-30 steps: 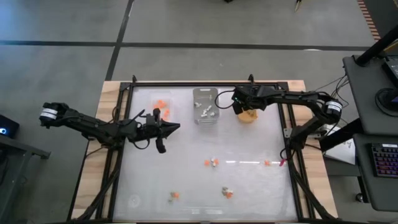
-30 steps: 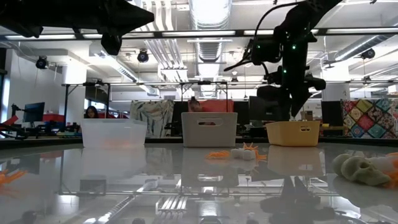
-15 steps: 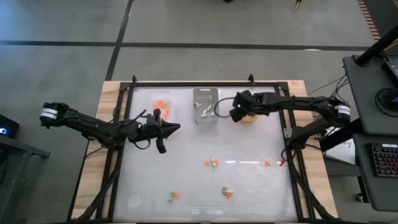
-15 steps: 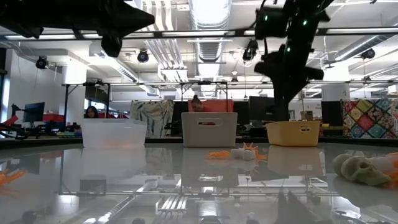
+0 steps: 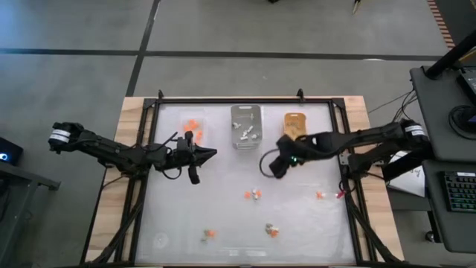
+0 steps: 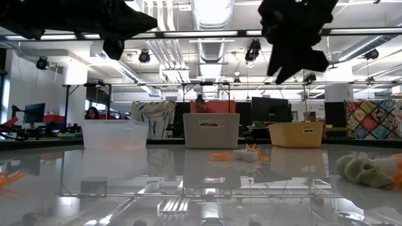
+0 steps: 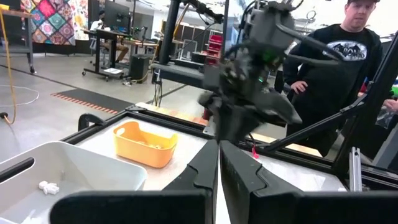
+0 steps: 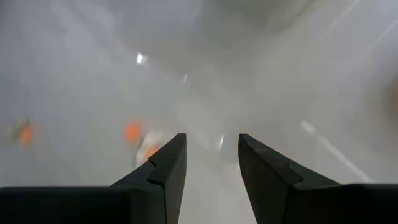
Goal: Sort Halloween decoration
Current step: Put the orange spider toy into the transparent white bin
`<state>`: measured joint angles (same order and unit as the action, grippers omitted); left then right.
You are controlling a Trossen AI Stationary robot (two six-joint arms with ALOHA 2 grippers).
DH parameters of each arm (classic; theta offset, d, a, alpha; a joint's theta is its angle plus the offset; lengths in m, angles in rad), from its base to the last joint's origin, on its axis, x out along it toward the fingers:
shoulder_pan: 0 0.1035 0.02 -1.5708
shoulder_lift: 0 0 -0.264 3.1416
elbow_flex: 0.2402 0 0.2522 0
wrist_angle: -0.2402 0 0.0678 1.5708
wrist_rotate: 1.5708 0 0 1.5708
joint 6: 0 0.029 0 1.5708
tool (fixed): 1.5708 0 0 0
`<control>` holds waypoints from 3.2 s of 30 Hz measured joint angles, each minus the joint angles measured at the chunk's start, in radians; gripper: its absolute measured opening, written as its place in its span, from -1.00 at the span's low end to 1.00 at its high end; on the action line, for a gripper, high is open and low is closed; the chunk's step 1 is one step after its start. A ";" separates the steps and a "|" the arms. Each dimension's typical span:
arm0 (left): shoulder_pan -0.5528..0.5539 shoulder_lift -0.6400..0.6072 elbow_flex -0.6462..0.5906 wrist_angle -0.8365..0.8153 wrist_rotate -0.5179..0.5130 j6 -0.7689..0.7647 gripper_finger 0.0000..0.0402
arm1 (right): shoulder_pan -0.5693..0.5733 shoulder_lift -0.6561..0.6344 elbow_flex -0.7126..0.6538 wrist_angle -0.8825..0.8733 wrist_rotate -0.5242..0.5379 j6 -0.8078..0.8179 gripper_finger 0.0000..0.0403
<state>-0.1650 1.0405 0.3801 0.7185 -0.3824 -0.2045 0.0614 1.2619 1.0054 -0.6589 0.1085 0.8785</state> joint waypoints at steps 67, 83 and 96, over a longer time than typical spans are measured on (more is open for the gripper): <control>0.000 0.000 -0.001 -0.012 0.000 -0.018 -1.00 | 0.326 0.496 -0.057 -0.475 -0.257 0.514 -0.76; 0.000 0.000 -0.001 -0.012 0.000 -0.018 -1.00 | 0.326 0.426 -0.040 -0.502 -0.150 0.486 -0.96; 0.000 0.000 -0.001 -0.009 0.000 -0.023 -1.00 | 0.326 0.168 -0.048 -0.467 -0.046 0.601 -0.96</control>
<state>-0.1649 1.0405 0.3790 0.7097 -0.3824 -0.2273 0.3870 1.4295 0.9578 -1.1264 0.0622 1.4795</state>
